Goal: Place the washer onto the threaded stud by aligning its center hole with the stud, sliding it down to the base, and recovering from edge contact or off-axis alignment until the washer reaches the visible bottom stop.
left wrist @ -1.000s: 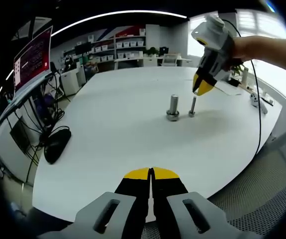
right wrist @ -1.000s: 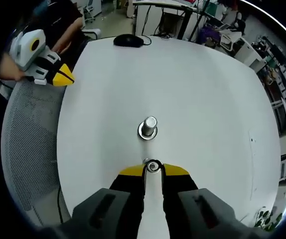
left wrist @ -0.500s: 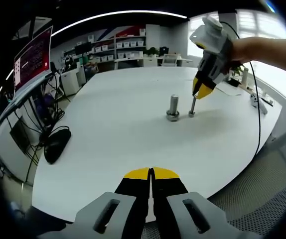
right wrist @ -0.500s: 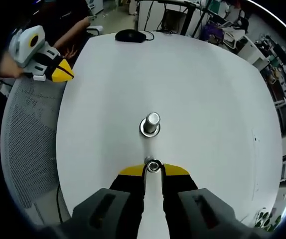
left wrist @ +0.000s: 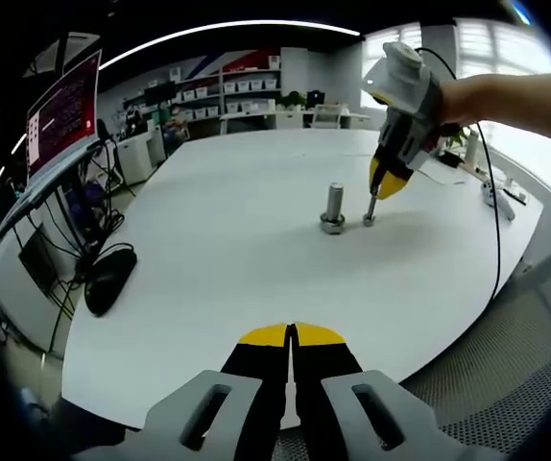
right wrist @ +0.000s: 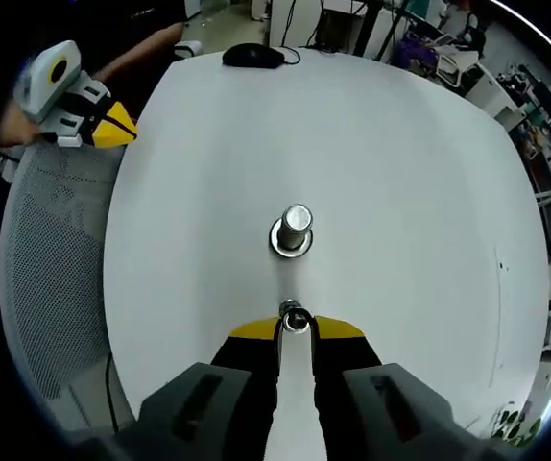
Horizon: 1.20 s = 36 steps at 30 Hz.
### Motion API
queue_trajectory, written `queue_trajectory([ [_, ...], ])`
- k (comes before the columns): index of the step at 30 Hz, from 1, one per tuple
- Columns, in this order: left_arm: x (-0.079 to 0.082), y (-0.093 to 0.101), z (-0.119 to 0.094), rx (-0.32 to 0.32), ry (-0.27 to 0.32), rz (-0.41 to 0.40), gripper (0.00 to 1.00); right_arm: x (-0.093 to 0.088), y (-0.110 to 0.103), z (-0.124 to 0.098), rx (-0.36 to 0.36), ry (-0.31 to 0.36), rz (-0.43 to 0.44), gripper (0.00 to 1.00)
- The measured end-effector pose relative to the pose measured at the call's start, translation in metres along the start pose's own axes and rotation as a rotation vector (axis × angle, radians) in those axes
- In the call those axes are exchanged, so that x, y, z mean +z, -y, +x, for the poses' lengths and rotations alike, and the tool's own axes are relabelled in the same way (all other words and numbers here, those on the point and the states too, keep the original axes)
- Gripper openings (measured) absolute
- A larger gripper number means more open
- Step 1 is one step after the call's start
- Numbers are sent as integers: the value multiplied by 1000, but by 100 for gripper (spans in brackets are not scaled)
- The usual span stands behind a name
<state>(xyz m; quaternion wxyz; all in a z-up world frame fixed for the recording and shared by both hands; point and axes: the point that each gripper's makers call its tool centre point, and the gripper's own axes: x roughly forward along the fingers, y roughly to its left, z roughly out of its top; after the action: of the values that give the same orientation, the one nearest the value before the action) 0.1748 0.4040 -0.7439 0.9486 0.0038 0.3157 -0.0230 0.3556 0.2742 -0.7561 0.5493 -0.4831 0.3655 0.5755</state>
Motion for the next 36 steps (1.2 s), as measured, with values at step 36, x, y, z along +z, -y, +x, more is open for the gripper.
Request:
queue_trajectory([
  [36,-1,0,1,3,-10,7,0,-32,-44,24,46,70,272,33],
])
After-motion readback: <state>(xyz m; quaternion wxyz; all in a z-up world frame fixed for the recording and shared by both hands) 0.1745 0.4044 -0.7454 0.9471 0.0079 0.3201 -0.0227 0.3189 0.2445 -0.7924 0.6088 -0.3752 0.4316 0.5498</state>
